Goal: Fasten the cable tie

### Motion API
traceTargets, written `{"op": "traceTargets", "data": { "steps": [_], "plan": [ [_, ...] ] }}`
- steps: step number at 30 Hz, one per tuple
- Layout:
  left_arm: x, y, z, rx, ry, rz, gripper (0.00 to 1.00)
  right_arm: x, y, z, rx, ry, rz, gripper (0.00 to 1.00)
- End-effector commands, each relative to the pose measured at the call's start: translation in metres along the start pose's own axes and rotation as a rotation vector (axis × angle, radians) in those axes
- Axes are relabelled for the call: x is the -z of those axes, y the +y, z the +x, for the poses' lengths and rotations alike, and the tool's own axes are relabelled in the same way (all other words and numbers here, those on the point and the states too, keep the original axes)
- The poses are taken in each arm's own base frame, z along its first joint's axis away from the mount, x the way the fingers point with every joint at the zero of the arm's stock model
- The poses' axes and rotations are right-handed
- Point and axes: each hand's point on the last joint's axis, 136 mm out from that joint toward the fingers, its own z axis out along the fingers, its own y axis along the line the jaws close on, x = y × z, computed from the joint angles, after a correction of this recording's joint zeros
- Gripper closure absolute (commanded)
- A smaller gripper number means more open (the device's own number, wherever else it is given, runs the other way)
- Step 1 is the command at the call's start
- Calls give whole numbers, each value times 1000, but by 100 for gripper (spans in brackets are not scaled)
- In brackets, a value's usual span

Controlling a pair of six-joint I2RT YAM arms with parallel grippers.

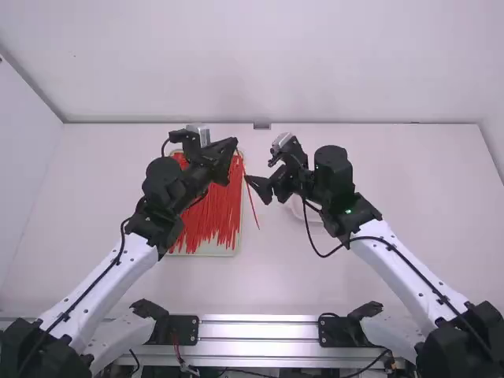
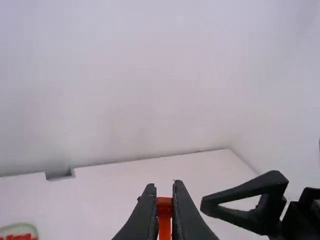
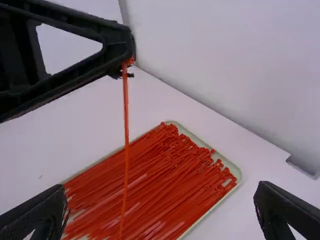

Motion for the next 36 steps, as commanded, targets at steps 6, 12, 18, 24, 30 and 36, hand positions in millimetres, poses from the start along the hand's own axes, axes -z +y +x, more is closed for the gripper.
{"op": "traceTargets", "data": {
  "steps": [6, 12, 18, 24, 30, 36],
  "plan": [
    [1, -36, -24, 16, -27, 167, 98, -6, 2, 8, -12, 16, -13, 18],
    [0, -39, -26, 61, -37, 167, 98, -6, 4, 10, -12, 27, -27, 39],
    [-2, -40, -29, 85, -53, 183, 98, -6, 6, 10, -12, 27, -40, 91],
    [-9, -37, -20, 81, -30, 174, 98, -6, 6, 11, -14, 29, -39, 100],
    [-13, -35, -17, 63, -32, 177, 89, -6, 6, 11, -13, 29, -39, 100],
    [-4, -14, -36, -19, -84, 127, 49, 11, -7, 16, -22, 60, -8, 100]
  ]
}}
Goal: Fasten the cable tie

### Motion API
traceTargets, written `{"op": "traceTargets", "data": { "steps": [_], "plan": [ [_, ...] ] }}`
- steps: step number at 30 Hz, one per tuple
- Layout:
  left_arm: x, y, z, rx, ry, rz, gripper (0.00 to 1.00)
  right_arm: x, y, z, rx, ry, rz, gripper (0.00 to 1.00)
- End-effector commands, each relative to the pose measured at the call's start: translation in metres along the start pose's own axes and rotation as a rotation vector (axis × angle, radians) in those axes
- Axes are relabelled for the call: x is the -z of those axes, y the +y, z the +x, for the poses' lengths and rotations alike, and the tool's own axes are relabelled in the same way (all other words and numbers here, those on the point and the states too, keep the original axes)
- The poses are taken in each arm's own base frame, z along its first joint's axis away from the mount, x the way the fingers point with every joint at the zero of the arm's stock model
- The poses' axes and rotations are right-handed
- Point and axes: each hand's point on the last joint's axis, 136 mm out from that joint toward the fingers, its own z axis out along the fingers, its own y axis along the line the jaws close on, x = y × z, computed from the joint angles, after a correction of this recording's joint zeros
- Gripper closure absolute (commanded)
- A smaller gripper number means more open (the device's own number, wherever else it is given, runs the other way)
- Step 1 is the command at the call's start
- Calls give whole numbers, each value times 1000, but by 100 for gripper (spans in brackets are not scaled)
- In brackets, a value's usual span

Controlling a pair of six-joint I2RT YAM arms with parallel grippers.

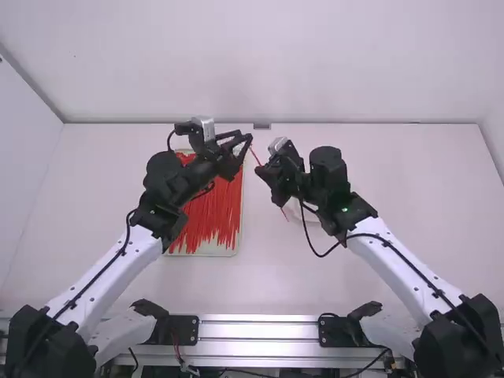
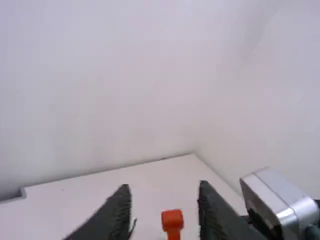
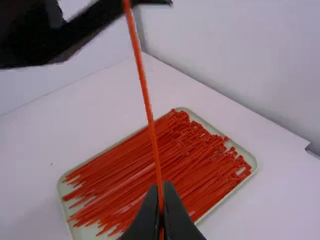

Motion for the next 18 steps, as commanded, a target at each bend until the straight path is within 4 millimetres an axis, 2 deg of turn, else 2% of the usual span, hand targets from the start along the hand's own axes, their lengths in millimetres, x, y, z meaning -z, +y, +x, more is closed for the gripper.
{"op": "traceTargets", "data": {
  "steps": [1, 3, 5, 8, 12, 14, 18],
  "plan": [
    [7, 5, -24, -51, -50, -11, 48, 14, -2, -6, 24, -19, 2, 100],
    [14, 6, -32, -95, -51, 25, 34, 23, -3, -8, 41, -24, -7, 100],
    [18, 9, -37, -107, -42, 49, 28, 30, -6, -10, 43, -29, 7, 100],
    [31, 11, -50, -135, -17, 125, 11, 46, -9, -16, 80, -46, 24, 100],
    [39, 6, -57, -167, 9, 197, 4, 58, -13, -26, 138, -87, 26, 100],
    [40, -9, -53, -233, 42, 302, 1, 66, -19, -36, 170, -132, 20, 100],
    [45, -30, -49, -289, 77, 443, 1, 77, -24, -52, 182, -220, -54, 100]
  ]
}}
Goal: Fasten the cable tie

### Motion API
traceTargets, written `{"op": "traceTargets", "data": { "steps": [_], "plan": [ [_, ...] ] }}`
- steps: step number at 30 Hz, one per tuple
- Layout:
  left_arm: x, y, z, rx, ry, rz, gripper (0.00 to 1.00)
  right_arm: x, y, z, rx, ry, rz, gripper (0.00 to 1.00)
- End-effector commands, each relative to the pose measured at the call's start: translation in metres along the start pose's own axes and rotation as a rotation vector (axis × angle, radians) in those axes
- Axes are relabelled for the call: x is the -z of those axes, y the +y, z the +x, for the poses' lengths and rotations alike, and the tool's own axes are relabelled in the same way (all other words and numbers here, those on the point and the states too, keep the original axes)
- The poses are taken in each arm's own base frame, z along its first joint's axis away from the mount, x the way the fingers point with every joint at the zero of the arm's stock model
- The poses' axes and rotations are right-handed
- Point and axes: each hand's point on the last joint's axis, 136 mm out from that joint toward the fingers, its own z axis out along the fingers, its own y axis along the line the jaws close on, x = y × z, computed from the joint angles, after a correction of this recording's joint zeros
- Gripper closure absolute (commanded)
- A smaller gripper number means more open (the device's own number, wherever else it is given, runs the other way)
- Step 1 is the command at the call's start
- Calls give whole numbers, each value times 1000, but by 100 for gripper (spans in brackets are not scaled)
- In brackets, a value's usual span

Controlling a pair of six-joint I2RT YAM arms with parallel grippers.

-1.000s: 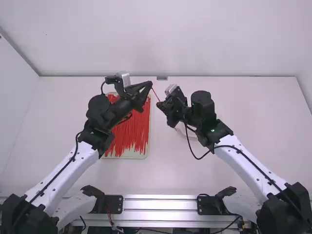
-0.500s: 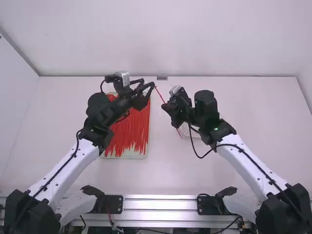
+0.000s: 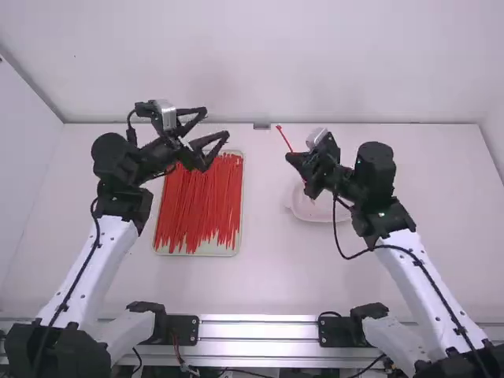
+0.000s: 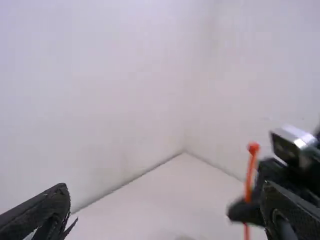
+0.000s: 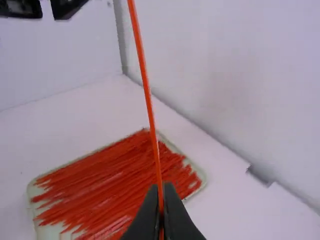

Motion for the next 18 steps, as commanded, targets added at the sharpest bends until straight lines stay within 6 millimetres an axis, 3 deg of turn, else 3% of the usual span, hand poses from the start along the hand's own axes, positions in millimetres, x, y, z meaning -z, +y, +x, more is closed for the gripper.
{"op": "traceTargets", "data": {
  "steps": [1, 10, 18],
  "plan": [
    [-1, -29, 1, -57, 46, 183, 1, 5, 2, -6, -32, -55, -107, 100],
    [-11, -34, 0, -96, 61, 316, 1, -5, -8, -14, -118, -167, -272, 100],
    [-35, -30, 3, 2, 84, 423, 1, -29, 15, -21, -210, -221, -441, 100]
  ]
}}
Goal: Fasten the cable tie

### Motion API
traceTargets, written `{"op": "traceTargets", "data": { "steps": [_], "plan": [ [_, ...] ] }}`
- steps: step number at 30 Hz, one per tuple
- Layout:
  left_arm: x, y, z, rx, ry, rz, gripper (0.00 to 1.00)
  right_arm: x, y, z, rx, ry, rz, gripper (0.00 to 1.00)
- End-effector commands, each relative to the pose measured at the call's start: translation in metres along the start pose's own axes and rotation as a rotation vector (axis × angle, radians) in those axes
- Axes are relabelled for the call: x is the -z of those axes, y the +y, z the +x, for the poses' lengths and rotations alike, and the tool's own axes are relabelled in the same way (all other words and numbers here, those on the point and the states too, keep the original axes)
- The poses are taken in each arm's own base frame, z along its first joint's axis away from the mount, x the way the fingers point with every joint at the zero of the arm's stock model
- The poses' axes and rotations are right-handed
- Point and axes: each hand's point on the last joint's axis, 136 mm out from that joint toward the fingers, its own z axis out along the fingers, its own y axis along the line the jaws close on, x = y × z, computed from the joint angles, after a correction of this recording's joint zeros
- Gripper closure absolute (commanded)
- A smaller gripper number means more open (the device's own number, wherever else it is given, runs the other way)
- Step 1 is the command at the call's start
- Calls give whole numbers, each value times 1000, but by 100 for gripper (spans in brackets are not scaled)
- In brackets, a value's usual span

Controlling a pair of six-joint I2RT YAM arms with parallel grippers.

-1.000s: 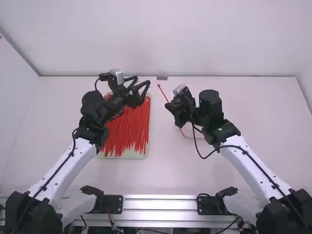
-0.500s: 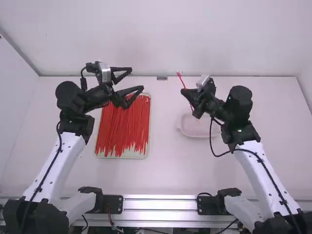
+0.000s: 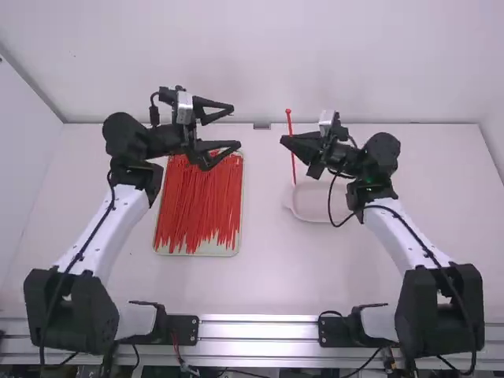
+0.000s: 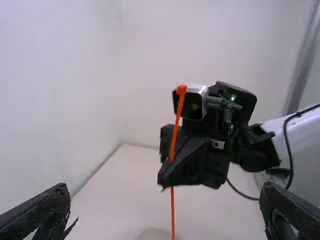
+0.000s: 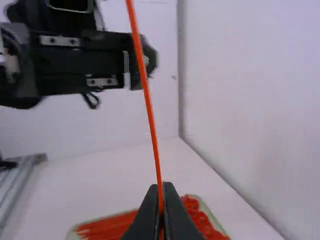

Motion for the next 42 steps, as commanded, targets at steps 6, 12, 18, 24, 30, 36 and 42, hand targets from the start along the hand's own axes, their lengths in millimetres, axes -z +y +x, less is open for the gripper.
{"op": "traceTargets", "data": {
  "steps": [6, 12, 18, 24, 30, 36, 42],
  "plan": [
    [-28, -24, -2, -10, 40, 208, 14, -23, 31, -1, -204, -11, -142, 100],
    [-30, -27, -14, -36, 35, 219, 33, -24, 34, 0, -207, -6, -155, 100],
    [-37, -25, -23, 23, 7, 188, 46, -32, 45, 1, -198, -5, -187, 100],
    [-43, -31, -25, 6, -4, 205, 54, -34, 48, 2, -179, -4, -197, 100],
    [-52, -36, -27, 14, -22, 208, 76, -34, 48, 2, -181, -4, -197, 100],
    [-52, -35, -27, 24, -22, 206, 98, -34, 47, 2, -184, -3, -194, 100],
    [-52, -35, -26, 37, -19, 207, 98, -34, 46, 1, -179, -9, -185, 100]
  ]
}}
